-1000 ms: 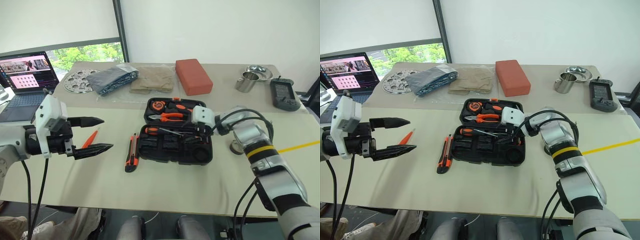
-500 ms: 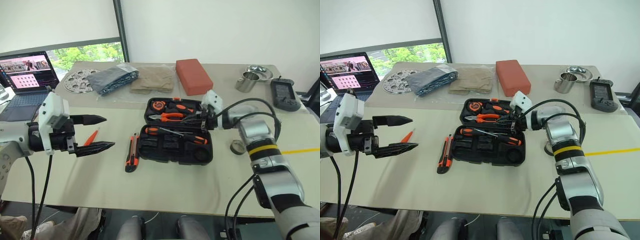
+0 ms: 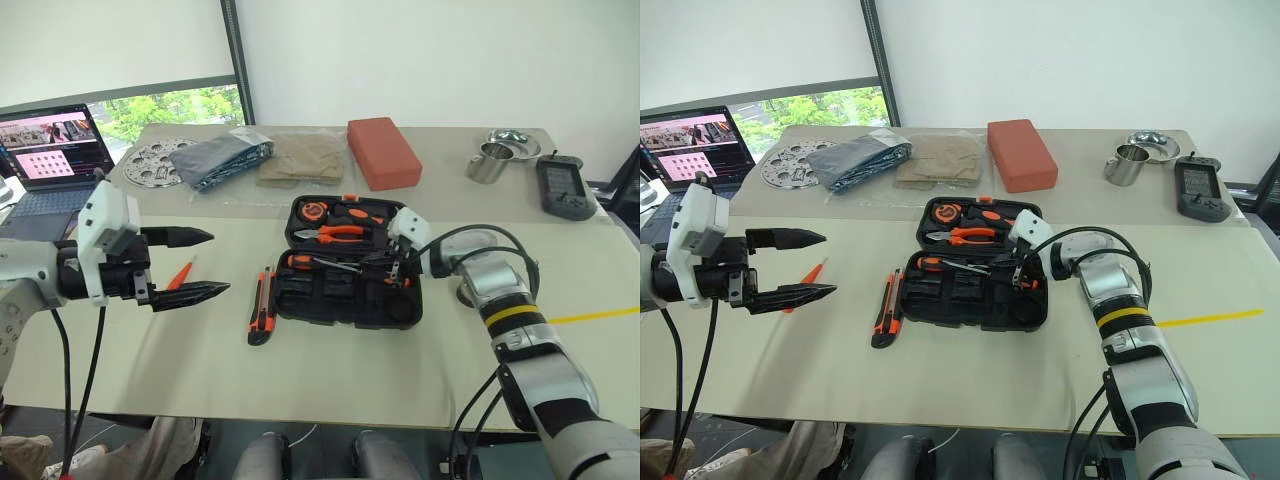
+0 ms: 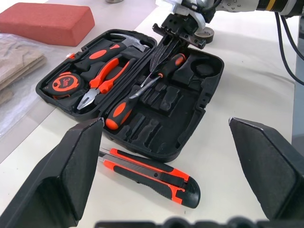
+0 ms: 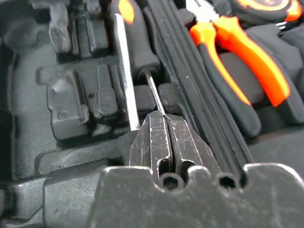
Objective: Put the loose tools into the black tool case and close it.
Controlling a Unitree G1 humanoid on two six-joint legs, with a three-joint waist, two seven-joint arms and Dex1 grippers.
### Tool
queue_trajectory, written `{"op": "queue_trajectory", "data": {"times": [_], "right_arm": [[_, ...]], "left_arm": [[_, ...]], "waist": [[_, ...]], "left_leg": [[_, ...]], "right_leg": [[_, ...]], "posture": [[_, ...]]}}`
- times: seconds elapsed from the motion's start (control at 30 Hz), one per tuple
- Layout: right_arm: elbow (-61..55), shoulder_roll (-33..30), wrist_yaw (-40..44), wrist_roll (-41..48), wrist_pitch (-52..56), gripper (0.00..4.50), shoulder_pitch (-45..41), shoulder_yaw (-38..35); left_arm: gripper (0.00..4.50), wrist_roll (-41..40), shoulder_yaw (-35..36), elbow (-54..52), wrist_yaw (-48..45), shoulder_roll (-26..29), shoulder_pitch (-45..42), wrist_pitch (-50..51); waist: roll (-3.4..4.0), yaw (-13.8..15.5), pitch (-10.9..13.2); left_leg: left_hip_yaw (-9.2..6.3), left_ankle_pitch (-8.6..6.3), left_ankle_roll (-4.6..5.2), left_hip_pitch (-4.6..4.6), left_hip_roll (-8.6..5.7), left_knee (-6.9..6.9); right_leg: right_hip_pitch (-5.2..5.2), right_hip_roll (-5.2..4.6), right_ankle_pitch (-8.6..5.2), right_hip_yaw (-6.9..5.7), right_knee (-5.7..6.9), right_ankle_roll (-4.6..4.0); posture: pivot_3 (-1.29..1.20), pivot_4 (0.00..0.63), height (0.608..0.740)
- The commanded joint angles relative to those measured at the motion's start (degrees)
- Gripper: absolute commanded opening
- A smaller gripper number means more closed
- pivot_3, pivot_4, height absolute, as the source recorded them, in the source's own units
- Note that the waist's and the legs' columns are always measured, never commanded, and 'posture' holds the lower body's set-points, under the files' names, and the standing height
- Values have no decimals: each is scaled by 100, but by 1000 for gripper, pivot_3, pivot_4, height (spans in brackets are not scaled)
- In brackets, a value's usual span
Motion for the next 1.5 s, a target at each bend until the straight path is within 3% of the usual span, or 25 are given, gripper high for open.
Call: {"op": "queue_trajectory", "data": {"times": [0.03, 0.27, 0.5, 1.27, 1.5], "right_arm": [[-344, -26, 151, 75, -123, 54, 35, -20], [-358, -91, -52, 205, -59, 54, -48, -289], [-939, 32, 164, 1066, 547, 54, 276, -846], [9, -66, -83, 1, -519, 54, 802, -8], [-275, -18, -50, 431, -428, 54, 712, -389]], "left_arm": [[4500, 5, 28, -23, -7, 95, -112, -98], [4500, 12, 22, -41, 17, 66, -101, -95], [4500, 18, 7, -21, 9, 48, -100, -115], [4500, 3, -25, 7, -25, 79, -178, -114], [4500, 15, 95, 49, 37, 3, 36, -97]], "waist": [[0, 6, 0], [0, 9, 0], [0, 27, 0], [-9, 18, -4], [-15, 19, -8]], "left_leg": [[0, 0, 0, 0, 0, 0], [0, 0, 0, 1, 1, 0], [-1, 0, 0, 0, 2, -1], [1, 0, 0, 28, 2, -1], [2, 0, 0, 36, 5, 2]], "right_leg": [[0, 0, 0, 0, 0, 0], [0, 0, 0, 0, 1, 0], [1, 0, 0, -1, 0, 0], [27, 3, -1, 0, -1, -1], [35, 2, -2, 1, 1, -2]], "posture": [[0, 150, 740], [0, 150, 740], [0, 150, 740], [0, 150, 740], [0, 150, 740]]}}
